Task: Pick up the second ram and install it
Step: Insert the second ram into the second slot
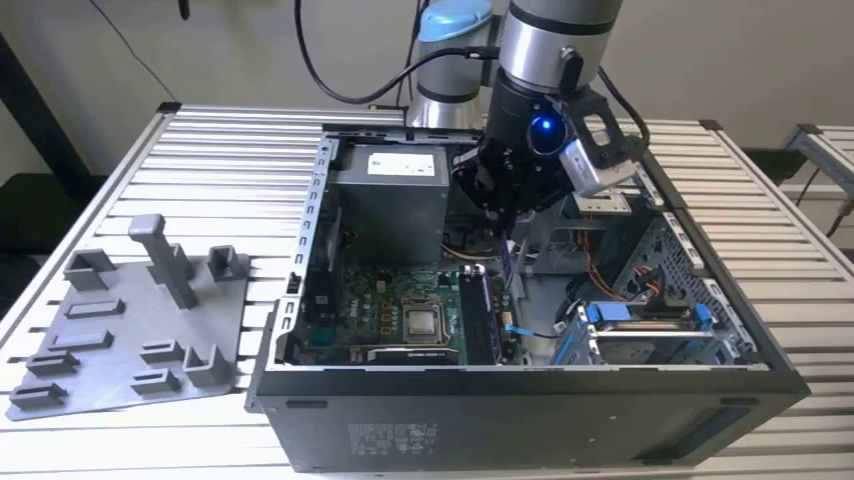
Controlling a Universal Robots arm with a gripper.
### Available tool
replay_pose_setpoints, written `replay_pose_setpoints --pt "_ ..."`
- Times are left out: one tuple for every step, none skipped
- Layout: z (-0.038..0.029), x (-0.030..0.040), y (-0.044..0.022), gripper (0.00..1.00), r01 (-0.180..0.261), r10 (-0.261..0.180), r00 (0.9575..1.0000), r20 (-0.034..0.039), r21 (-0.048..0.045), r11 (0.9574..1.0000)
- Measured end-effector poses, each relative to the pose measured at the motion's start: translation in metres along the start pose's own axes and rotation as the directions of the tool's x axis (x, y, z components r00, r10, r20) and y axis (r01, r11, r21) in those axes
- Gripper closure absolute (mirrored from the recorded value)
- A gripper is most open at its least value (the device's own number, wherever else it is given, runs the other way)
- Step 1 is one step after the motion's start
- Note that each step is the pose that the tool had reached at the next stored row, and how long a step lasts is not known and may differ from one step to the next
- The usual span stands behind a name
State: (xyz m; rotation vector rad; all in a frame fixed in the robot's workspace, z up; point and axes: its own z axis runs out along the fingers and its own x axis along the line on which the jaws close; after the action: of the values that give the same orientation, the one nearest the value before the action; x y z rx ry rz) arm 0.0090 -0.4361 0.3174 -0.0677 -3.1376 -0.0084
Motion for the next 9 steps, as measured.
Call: replay_pose_setpoints --pt "0.0001 0.0001 -0.0003 0.86 0.0 0.0 1.0 0.0001 -0.0001 1.0" --pt "0.0002 0.0 -0.0003 0.86 0.0 0.0 1.0 0.0001 -0.0003 1.0" --pt "0.0002 0.0001 -0.0003 0.86 0.0 0.0 1.0 0.0001 -0.0001 1.0" --pt "0.0003 0.0005 -0.0003 0.86 0.0 0.0 1.0 0.0001 0.0 1.0" --pt "0.0004 0.0008 -0.0004 0.86 0.001 -0.001 1.0 0.0001 0.0 1.0" --pt "0.001 0.0012 -0.0004 0.86 0.001 -0.001 1.0 0.0002 -0.0002 1.0" --pt "0.0024 0.0025 -0.0005 0.86 0.002 -0.002 1.0 0.0004 -0.0003 1.0" --pt "0.0039 0.0039 -0.0006 0.86 0.004 -0.004 1.0 0.0004 -0.0001 1.0" --pt "0.0049 0.0049 -0.0006 0.86 0.004 -0.004 1.0 0.0006 -0.0002 1.0"
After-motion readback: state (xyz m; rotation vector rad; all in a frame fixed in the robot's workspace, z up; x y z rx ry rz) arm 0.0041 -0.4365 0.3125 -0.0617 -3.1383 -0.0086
